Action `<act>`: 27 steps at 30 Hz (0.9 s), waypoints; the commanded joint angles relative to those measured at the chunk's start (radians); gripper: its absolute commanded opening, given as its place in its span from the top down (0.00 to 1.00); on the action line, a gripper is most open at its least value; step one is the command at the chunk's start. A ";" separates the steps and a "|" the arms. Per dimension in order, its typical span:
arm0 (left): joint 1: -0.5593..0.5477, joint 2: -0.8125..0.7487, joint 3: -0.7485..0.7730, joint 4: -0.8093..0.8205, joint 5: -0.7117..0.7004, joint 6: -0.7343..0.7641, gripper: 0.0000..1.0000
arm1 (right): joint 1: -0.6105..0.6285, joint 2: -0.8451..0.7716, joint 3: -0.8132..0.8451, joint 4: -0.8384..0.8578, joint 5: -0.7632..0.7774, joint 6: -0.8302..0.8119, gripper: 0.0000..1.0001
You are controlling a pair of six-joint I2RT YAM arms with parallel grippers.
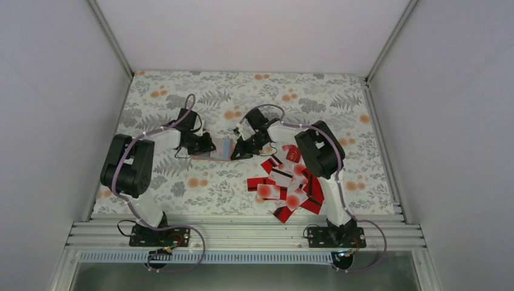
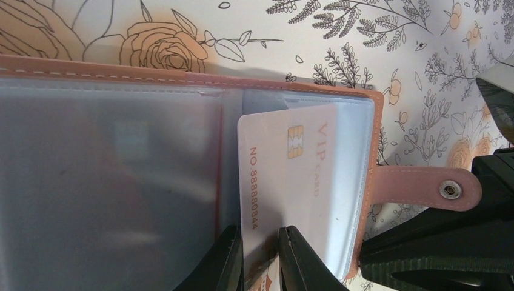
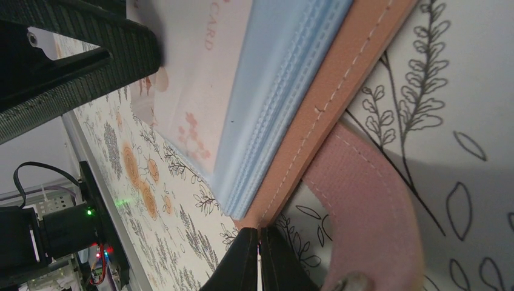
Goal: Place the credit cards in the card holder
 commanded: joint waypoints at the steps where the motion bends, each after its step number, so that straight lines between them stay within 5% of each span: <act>1: -0.033 0.021 0.008 0.007 0.014 -0.028 0.84 | 0.027 0.068 -0.008 -0.009 0.091 0.002 0.96; 11: -0.050 0.008 0.064 -0.080 -0.093 0.077 0.73 | 0.028 0.064 -0.008 -0.005 0.095 0.005 0.96; 27: -0.053 0.088 0.133 -0.144 -0.030 0.311 0.60 | 0.028 0.070 0.007 -0.003 0.096 0.009 0.96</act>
